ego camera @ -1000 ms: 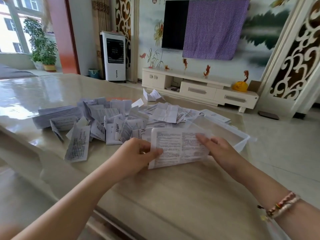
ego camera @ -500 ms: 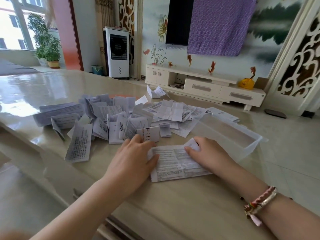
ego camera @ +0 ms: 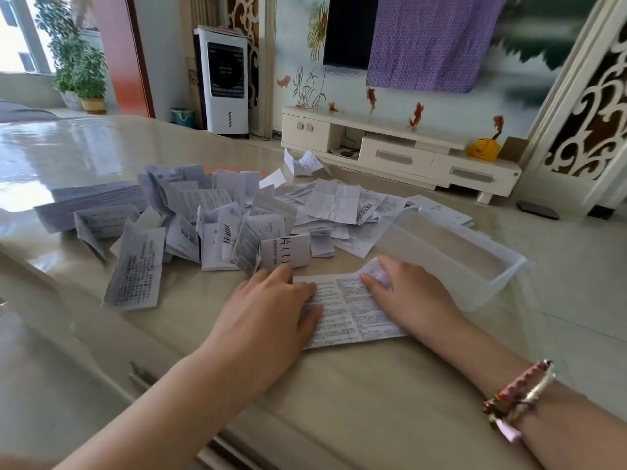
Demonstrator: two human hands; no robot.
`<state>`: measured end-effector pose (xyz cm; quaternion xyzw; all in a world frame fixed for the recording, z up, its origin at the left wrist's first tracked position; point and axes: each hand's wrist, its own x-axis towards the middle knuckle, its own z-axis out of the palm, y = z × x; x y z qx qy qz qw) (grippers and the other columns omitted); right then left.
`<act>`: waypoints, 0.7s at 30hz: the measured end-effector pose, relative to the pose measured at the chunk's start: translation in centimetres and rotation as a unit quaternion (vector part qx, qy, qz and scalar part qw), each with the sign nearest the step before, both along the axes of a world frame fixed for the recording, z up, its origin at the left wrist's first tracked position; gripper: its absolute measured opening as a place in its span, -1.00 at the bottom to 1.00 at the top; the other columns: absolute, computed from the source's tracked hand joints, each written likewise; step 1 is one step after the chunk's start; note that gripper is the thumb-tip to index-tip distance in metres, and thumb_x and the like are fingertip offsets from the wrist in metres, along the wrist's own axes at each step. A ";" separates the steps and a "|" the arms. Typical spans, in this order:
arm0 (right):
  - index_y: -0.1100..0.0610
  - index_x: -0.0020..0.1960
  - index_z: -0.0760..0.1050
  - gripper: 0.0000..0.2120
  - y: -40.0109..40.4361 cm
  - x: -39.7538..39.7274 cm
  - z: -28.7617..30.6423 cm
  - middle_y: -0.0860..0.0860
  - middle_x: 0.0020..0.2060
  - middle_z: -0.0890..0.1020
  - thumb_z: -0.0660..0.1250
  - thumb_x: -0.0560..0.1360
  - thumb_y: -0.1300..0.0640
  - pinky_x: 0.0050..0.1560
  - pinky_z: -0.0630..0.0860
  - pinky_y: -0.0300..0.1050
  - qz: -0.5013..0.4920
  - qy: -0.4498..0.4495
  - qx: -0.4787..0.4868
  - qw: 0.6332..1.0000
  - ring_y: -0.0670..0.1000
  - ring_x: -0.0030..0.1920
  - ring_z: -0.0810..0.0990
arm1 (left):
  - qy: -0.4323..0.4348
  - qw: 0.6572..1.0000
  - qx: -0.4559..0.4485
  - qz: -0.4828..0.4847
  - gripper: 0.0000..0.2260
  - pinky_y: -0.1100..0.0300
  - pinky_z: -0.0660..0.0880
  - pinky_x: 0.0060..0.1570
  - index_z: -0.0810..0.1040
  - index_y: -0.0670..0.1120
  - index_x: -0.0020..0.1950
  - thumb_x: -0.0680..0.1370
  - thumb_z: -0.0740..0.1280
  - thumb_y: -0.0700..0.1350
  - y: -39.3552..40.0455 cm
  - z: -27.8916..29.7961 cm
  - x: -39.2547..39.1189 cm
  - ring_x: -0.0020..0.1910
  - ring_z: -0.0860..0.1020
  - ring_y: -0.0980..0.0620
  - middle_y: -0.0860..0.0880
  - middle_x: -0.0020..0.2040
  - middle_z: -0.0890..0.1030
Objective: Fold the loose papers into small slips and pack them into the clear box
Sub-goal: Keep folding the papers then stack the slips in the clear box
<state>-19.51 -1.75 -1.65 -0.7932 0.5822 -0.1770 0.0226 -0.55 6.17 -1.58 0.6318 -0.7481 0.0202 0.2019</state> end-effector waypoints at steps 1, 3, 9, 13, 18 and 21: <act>0.09 -0.12 0.32 -0.72 0.0 0.0 0.0 -0.10 -0.35 0.39 0.15 0.61 -0.11 -0.28 0.23 -0.08 -0.001 0.004 -0.004 1.000 0.06 -0.22 0.43 | -0.010 1.000 0.003 0.000 -0.64 0.18 0.35 0.15 0.41 0.15 0.35 0.61 0.08 0.19 0.0 0.1 0.0 0.14 0.38 0.02 0.07 0.09 0.39; 0.10 -0.06 0.32 -0.74 0.1 0.1 -0.1 -0.05 -0.26 0.45 0.15 0.61 -0.10 -0.24 0.26 -0.08 -0.002 0.018 -0.014 1.000 0.11 -0.11 0.51 | -0.032 0.999 0.017 -0.004 -0.61 0.17 0.33 0.17 0.39 0.15 0.36 0.59 0.07 0.24 0.1 0.2 -0.1 0.16 0.37 0.02 0.08 0.12 0.38; 0.05 0.23 0.11 -0.51 1.1 -0.1 0.1 0.05 0.15 0.33 0.33 0.48 -0.05 0.00 0.35 -0.06 0.060 0.053 -0.145 0.986 0.09 0.10 0.43 | -0.080 0.994 0.079 -0.011 -0.47 0.15 0.27 0.19 0.32 0.14 0.39 0.51 0.07 0.37 0.1 0.6 0.0 0.22 0.34 0.01 0.07 0.18 0.34; -0.02 0.24 0.09 -0.43 3.7 -0.3 0.2 -0.01 0.28 0.22 0.36 0.42 -0.10 0.12 0.30 -0.06 0.140 0.038 -0.130 0.981 0.04 0.20 0.28 | -0.100 0.991 0.084 -0.012 -0.45 0.13 0.27 0.26 0.28 0.12 0.40 0.52 0.05 0.38 0.2 0.6 0.0 0.26 0.33 -0.01 0.06 0.23 0.33; -0.08 0.21 -0.03 -0.50 4.9 -2.2 0.4 -0.06 0.40 0.09 0.28 0.52 -0.05 0.28 0.14 -0.14 0.122 0.049 -0.074 0.989 0.00 0.34 0.17 | -0.104 0.987 0.122 -0.028 -0.34 0.11 0.23 0.34 0.17 0.14 0.49 0.47 0.01 0.43 0.1 0.4 0.5 0.27 0.28 -0.02 0.05 0.24 0.29; -0.01 0.31 0.05 -0.58 4.9 -3.9 0.6 -0.05 0.40 0.07 0.20 0.57 0.00 0.33 0.14 -0.14 0.087 0.078 -0.052 0.992 0.00 0.38 0.15 | -0.101 0.985 0.133 -0.037 -0.25 0.09 0.18 0.37 0.09 0.16 0.53 0.41 -0.05 0.47 -0.1 0.1 0.9 0.23 0.23 0.00 0.07 0.20 0.24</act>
